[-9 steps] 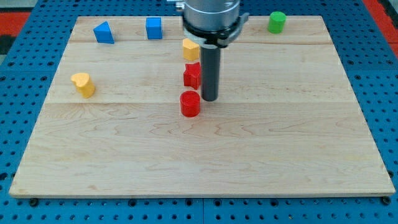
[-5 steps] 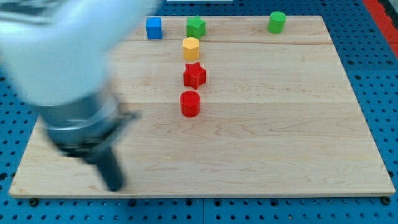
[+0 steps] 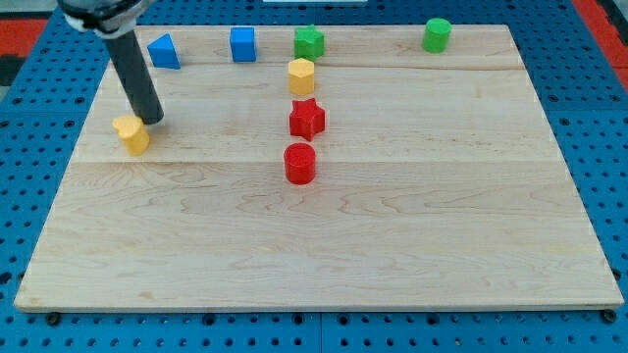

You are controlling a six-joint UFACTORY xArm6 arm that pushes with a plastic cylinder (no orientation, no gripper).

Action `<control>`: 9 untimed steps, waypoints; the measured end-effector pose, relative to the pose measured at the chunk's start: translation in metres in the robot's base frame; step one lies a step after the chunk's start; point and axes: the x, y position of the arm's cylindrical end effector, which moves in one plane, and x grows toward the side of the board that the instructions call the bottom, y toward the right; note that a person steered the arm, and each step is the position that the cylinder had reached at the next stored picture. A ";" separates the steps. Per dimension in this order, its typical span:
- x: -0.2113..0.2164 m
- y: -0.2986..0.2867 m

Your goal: Place the yellow heart vertically below the red circle

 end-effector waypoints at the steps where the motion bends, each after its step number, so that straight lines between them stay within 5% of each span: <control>1: 0.001 -0.054; 2: 0.021 -0.079; 4: 0.050 0.052; 7: 0.071 0.088; 9: 0.044 0.113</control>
